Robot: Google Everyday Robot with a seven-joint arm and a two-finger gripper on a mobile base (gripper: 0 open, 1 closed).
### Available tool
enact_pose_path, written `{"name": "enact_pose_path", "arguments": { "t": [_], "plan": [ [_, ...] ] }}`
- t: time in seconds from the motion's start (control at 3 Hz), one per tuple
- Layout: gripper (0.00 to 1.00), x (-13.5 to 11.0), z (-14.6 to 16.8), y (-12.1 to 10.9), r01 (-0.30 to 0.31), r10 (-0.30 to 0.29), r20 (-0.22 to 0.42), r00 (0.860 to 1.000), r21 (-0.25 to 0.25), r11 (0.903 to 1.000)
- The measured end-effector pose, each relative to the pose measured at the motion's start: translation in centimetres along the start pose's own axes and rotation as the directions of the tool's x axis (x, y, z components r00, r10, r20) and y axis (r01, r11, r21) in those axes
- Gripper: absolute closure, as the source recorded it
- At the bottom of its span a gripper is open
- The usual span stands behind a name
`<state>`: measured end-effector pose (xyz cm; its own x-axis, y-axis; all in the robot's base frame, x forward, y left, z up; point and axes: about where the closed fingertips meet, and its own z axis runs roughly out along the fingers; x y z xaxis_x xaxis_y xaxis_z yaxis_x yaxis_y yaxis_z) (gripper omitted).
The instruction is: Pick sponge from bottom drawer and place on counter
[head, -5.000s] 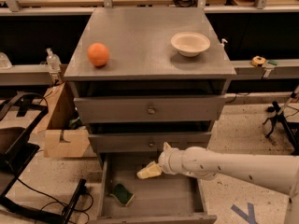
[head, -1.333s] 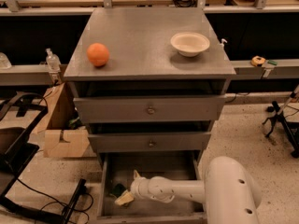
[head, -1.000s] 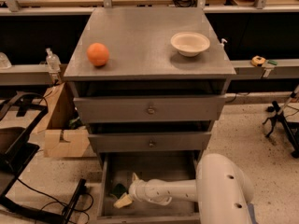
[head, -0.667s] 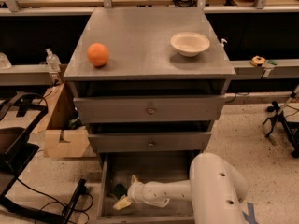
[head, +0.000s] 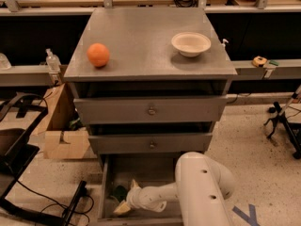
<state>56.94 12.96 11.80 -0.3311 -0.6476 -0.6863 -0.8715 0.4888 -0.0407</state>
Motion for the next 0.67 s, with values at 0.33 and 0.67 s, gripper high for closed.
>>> {"name": "enact_pose_path", "arguments": {
  "t": [0.33, 0.67],
  "plan": [
    [0.22, 0.66, 0.98, 0.39, -0.004, 0.004, -0.02, 1.0, 0.016, 0.9999],
    [0.45, 0.61, 1.03, 0.48, -0.003, 0.004, -0.019, 1.0, 0.014, 0.9999]
  ]
}}
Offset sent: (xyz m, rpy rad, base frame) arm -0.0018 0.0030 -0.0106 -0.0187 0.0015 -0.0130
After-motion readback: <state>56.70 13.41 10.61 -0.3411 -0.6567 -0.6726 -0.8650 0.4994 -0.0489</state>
